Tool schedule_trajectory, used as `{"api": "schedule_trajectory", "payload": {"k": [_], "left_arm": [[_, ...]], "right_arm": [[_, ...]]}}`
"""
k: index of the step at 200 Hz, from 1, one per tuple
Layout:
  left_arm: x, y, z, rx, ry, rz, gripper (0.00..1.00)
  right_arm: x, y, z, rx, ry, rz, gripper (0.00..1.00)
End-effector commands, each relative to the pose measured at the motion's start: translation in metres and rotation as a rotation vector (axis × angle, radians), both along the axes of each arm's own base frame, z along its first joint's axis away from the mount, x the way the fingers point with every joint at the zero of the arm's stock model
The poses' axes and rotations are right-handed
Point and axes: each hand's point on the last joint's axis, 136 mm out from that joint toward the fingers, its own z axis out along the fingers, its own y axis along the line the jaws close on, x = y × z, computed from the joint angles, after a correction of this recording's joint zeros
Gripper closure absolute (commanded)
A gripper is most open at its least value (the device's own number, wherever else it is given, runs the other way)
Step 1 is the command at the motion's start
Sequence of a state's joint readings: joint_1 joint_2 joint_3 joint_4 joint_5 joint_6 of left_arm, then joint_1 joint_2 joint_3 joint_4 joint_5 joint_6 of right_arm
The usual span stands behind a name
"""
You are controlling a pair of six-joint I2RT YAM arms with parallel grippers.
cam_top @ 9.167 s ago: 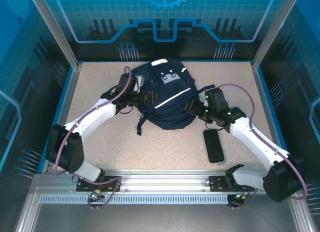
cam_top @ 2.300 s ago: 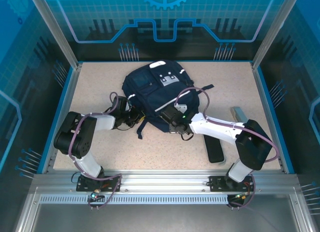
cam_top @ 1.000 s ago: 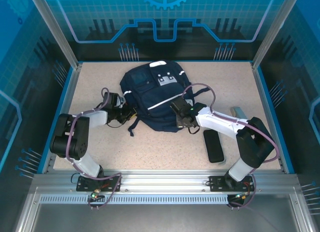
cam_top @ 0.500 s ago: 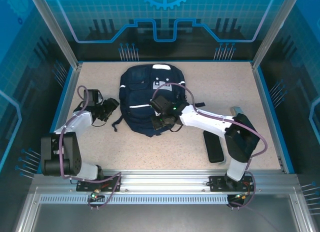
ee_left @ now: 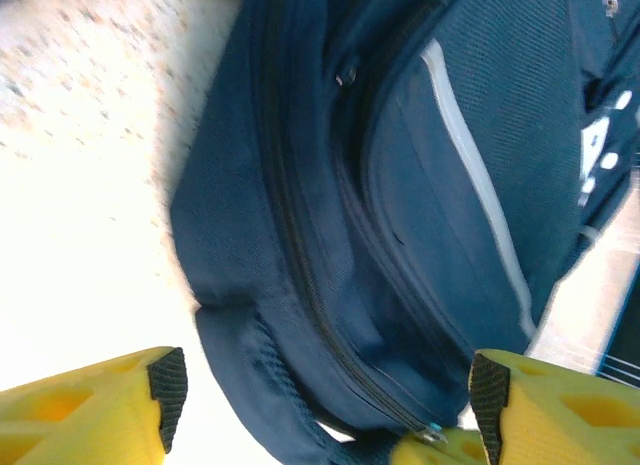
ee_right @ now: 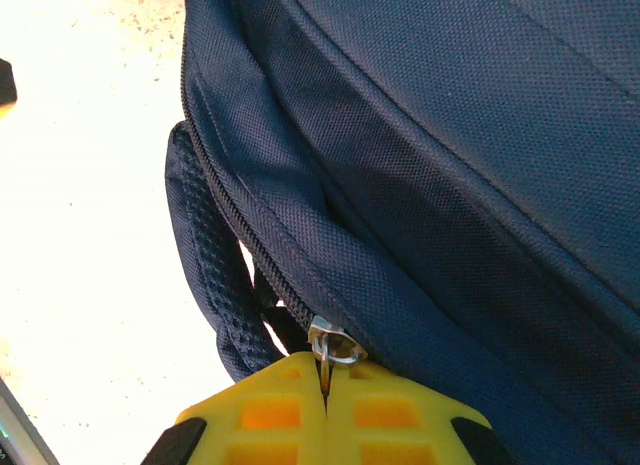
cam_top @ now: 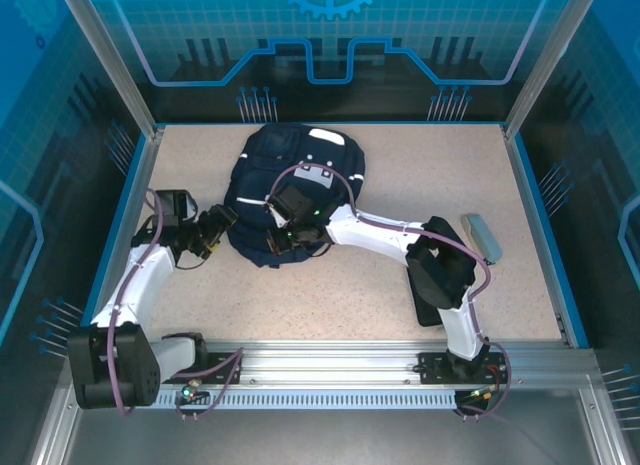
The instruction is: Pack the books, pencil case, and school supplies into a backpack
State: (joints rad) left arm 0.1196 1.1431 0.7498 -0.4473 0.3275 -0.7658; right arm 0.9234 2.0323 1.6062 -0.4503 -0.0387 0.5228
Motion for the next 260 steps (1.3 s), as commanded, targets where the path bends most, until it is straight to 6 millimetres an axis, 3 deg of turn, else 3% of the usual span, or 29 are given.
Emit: {"api": "schedule_trajectory", "payload": {"k": [1,33,61,95,143,193,260], "left_arm": [[-0.010,-0.025,0.005,-0.179,0.010,-0.018,0.29],[-0.012,-0.045,0.001,-0.255,0.023,-0.028,0.36],[-0.009,-0.052,-0.006,-0.266,0.043,-0.027,0.41],[-0.002,-0.052,-0.017,-0.264,0.062,0.003,0.48],[0.004,-0.056,-0.034,-0.275,0.087,0.013,0.49],[0.008,-0.055,-0.049,-0.265,0.111,0.030,0.53],[0.008,-0.050,-0.059,-0.230,0.106,0.035,0.67]], "right_arm": [[0.003,0.023,0.017,0.075,-0.035,0.019,1.00],[-0.003,0.028,0.016,0.055,-0.053,0.048,1.00],[-0.006,0.028,0.014,0.041,-0.066,0.050,1.00],[-0.009,0.028,0.013,0.041,-0.073,0.057,1.00],[-0.013,0.029,0.012,0.043,-0.073,0.067,1.00],[-0.031,0.033,0.007,0.027,-0.064,0.106,1.00],[-0.046,0.011,-0.006,-0.066,-0.068,0.067,1.00]]}}
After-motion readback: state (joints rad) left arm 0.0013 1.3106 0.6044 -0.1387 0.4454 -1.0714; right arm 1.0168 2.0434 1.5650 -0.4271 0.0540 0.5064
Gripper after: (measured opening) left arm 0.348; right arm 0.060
